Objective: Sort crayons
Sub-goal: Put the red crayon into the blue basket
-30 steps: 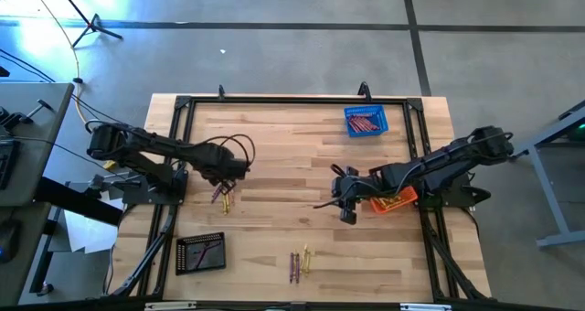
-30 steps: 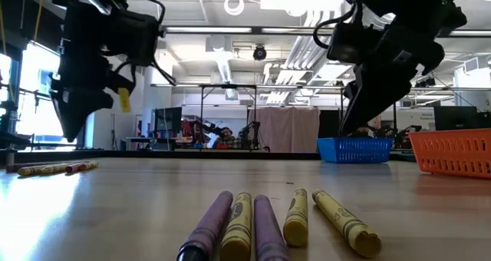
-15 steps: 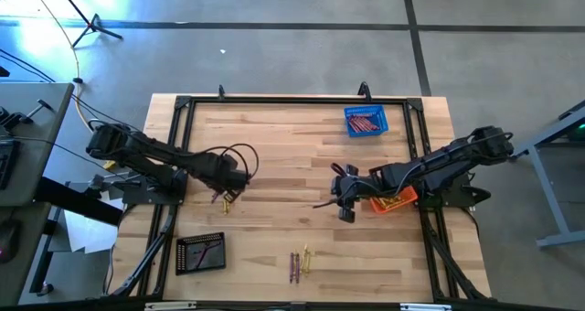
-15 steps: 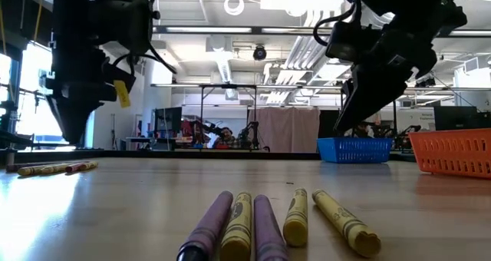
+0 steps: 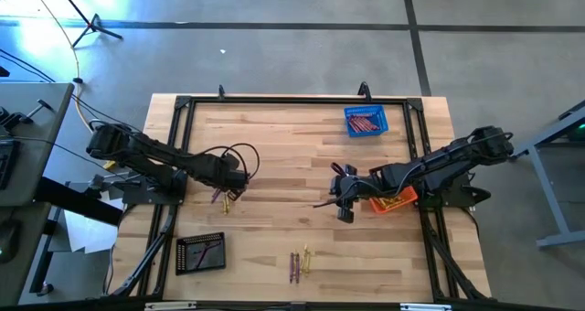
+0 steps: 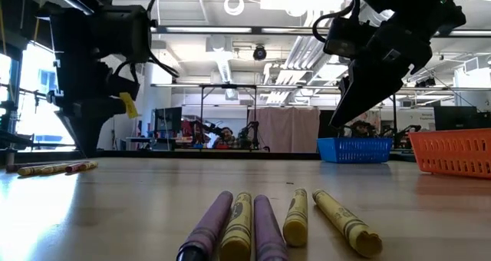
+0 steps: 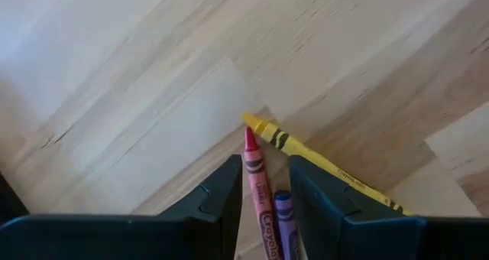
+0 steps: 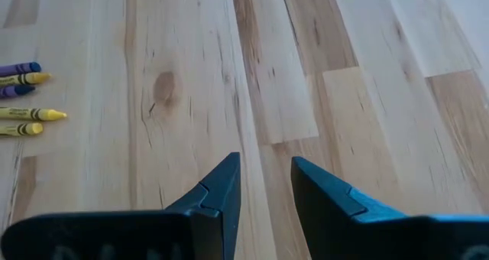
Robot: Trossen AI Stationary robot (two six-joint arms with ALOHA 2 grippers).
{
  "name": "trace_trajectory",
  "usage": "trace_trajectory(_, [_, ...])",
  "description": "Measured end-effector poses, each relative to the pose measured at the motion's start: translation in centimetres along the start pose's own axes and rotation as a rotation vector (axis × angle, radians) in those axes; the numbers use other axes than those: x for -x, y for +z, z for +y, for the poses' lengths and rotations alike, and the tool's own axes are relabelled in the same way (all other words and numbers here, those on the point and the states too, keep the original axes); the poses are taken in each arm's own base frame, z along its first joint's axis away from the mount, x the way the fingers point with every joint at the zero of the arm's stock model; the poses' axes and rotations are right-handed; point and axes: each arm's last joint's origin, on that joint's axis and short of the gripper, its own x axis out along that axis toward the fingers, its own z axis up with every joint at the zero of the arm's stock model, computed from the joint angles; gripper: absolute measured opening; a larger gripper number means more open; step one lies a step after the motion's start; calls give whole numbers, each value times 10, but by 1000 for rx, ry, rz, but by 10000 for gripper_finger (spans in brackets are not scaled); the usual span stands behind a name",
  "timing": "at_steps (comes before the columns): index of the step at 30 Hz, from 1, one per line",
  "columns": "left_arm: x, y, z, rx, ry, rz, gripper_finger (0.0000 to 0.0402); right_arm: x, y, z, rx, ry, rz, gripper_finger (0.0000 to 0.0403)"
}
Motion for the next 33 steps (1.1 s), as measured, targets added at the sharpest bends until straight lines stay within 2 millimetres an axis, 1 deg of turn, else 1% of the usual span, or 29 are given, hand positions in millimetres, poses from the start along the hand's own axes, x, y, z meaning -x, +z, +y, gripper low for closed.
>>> trace_trajectory(11, [0,-1,0,1,-5,14,97,0,0,0,0,2,-4,101])
trace_trajectory(17, [-14,-12,7,53,15,53,97,0,0,0,0,3,-4,101])
trace_trajectory(25, [-23,-18,10,103,-1,48,96,0,1,0,8,3,-4,101])
trace_trajectory(27, [-25,-19,10,118,-8,43,88,0,0,0,8,3,-4,101])
trace_trajectory(29, [-26,-19,11,129,-8,44,72,0,1,0,6,3,-4,101])
trace_trajectory(33, [-26,-20,12,125,-1,48,18,0,1,0,3,5,-10,101])
